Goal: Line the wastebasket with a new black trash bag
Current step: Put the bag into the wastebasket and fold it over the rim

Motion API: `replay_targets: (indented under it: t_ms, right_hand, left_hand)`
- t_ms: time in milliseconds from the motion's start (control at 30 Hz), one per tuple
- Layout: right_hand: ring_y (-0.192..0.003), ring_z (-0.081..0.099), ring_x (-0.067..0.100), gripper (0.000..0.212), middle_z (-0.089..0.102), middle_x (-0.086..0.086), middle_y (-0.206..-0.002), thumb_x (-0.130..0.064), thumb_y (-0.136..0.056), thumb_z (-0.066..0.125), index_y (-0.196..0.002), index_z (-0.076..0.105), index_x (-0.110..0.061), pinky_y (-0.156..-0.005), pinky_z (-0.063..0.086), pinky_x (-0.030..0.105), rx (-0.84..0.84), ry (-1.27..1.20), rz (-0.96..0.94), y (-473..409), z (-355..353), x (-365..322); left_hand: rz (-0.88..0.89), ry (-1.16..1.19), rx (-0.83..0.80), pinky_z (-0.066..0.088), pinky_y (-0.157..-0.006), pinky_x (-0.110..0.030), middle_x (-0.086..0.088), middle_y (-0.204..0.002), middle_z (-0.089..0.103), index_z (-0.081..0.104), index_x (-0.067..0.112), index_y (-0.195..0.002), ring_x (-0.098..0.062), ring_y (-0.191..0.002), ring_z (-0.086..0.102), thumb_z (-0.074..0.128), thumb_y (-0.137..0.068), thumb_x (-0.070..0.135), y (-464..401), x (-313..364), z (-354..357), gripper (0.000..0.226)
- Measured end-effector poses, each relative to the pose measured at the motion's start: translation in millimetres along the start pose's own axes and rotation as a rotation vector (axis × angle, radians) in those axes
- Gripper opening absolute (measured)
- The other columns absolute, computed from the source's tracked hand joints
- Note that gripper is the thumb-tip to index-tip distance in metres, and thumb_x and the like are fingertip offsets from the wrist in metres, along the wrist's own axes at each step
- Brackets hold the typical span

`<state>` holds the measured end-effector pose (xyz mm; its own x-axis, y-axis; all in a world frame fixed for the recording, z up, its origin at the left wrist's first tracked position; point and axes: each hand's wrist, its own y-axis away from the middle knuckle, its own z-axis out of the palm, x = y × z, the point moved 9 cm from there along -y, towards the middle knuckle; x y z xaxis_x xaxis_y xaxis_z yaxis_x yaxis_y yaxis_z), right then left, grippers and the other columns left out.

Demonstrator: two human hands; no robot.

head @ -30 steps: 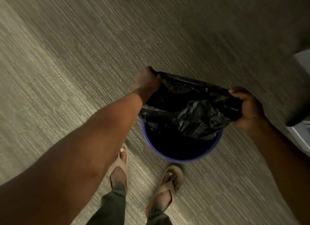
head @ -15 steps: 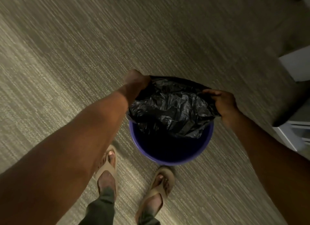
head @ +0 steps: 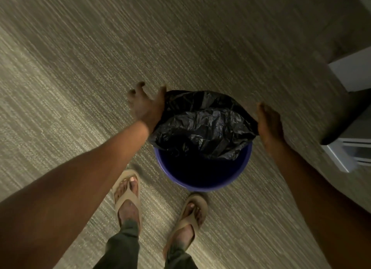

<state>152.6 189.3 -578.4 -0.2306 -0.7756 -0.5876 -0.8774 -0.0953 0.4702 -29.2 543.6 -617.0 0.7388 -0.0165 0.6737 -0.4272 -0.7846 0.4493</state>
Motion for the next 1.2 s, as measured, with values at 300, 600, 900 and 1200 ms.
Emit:
replay_targets:
  t_ms: [300, 600, 900, 1200]
  right_hand:
    - [-0.109, 0.061, 0.044, 0.046, 0.072, 0.020, -0.107, -0.023, -0.086, 0.077, -0.128, 0.069, -0.005, -0.093, 0.050, 0.055, -0.004, 0.604, -0.507, 77.5, 19.8, -44.1]
    - [-0.139, 0.050, 0.040, 0.015, 0.075, 0.008, -0.109, 0.001, -0.077, 0.081, -0.089, 0.077, -0.006, -0.106, 0.047, 0.058, 0.029, 0.364, -0.704, 139.7, 0.7, -8.7]
    - [-0.095, 0.064, 0.034, 0.025, 0.074, 0.001, -0.095, 0.000, -0.069, 0.087, -0.089, 0.080, -0.014, -0.076, 0.054, 0.048, -0.020, 0.519, -0.642, 176.1, 8.8, 60.1]
    - [-0.110, 0.063, 0.034, 0.018, 0.070, 0.010, -0.111, -0.014, -0.077, 0.077, -0.095, 0.080, -0.013, -0.076, 0.058, 0.044, -0.299, 0.676, -0.694, 174.1, 50.4, 88.1]
  left_hand:
    - [1.073, -0.589, -0.143, 0.042, -0.102, -0.053, -0.006, -0.099, 0.077, 0.076, 0.019, -0.115, -0.037, -0.107, 0.063, 0.073, -0.084, 0.040, 128.6, 54.1, -1.0, 0.038]
    - [0.927, -0.807, -0.339, 0.032, -0.083, -0.042, -0.007, -0.096, 0.069, 0.076, 0.026, -0.113, -0.030, -0.086, 0.066, 0.084, -0.068, 0.016, 143.0, 25.4, -2.5, 0.047]
    - [1.029, -0.679, -0.311, 0.030, -0.085, -0.043, 0.009, -0.088, 0.070, 0.079, 0.029, -0.098, -0.024, -0.103, 0.060, 0.080, -0.078, 0.022, 182.6, -32.3, -26.7, 0.021]
    - [0.965, -0.849, -0.474, 0.030, -0.103, -0.051, 0.013, -0.102, 0.071, 0.077, 0.033, -0.092, -0.020, -0.128, 0.050, 0.086, -0.075, 0.026, 196.5, -94.1, -2.4, 0.021]
